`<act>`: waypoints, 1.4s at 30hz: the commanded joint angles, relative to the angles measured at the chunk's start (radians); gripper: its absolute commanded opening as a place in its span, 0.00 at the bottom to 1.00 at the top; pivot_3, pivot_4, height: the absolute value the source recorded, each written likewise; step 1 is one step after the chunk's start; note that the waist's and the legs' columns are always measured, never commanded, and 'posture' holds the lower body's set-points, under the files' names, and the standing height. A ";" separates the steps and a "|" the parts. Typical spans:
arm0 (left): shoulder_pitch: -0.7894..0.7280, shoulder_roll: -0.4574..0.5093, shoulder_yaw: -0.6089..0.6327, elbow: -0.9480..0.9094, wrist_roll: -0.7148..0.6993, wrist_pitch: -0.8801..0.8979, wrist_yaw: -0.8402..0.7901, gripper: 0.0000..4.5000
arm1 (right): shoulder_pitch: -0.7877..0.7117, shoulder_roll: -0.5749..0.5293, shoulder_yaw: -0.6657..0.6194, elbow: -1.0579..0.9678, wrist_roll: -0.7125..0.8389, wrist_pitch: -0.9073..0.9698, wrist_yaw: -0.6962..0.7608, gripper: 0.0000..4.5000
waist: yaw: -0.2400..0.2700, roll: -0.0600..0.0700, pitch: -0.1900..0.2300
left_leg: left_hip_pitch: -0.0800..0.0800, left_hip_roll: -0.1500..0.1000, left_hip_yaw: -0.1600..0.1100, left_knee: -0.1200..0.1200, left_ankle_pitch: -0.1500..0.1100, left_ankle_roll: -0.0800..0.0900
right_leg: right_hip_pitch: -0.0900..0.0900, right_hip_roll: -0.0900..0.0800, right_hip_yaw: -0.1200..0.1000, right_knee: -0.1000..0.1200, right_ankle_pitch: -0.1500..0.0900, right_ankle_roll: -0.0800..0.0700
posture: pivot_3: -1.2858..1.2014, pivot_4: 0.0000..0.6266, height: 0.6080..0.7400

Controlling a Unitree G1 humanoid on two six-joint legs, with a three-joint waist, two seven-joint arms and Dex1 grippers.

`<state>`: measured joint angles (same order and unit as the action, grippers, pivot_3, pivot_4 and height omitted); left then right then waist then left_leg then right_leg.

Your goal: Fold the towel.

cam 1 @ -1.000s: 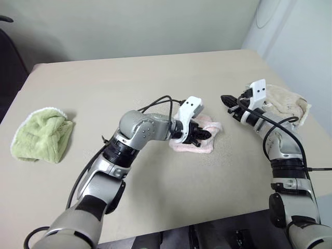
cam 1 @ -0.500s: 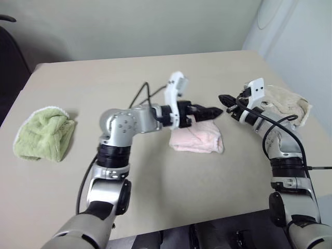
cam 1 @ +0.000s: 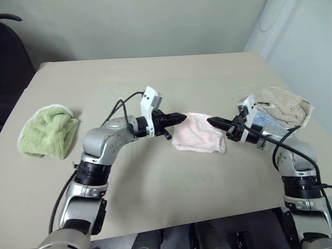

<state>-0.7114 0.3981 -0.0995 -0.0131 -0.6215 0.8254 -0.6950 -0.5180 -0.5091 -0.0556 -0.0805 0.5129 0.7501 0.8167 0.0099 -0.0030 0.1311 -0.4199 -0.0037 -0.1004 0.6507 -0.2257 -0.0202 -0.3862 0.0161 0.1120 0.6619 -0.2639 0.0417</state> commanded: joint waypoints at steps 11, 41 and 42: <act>-0.085 -0.083 -0.215 0.419 0.358 -0.159 -0.031 0.01 | 0.013 0.078 0.165 0.256 -0.220 -0.152 -0.094 0.00 | -0.003 0.000 -0.004 | 0.001 0.000 0.000 0.001 -0.001 0.003 | 0.001 -0.002 0.000 0.000 0.001 0.001 | 0.52 0.24 1.00; -0.123 -0.046 0.354 0.299 -0.180 0.546 0.273 1.00 | -0.103 -0.012 -0.011 0.138 -0.101 -0.170 -0.037 0.00 | 0.002 -0.001 -0.004 | 0.003 -0.001 0.003 0.000 -0.001 0.004 | 0.004 -0.002 0.001 -0.006 0.002 0.003 | 0.52 0.24 1.00; -0.123 -0.048 0.331 0.311 -0.164 0.548 0.270 1.00 | -0.102 -0.009 -0.012 0.137 -0.101 -0.172 -0.040 0.00 | 0.002 -0.001 -0.004 | 0.003 -0.001 0.003 0.000 -0.001 0.004 | 0.004 -0.002 0.001 -0.006 0.002 0.003 | 0.52 0.24 1.00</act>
<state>-0.8095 0.3501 0.2606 0.2933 -0.8039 1.3627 -0.4247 -0.6022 -0.5205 -0.0489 0.0742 0.4083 0.6002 0.7848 0.0121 -0.0038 0.1275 -0.4169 -0.0047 -0.0973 0.6506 -0.2269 -0.0160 -0.3822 0.0142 0.1134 0.6558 -0.2620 0.0448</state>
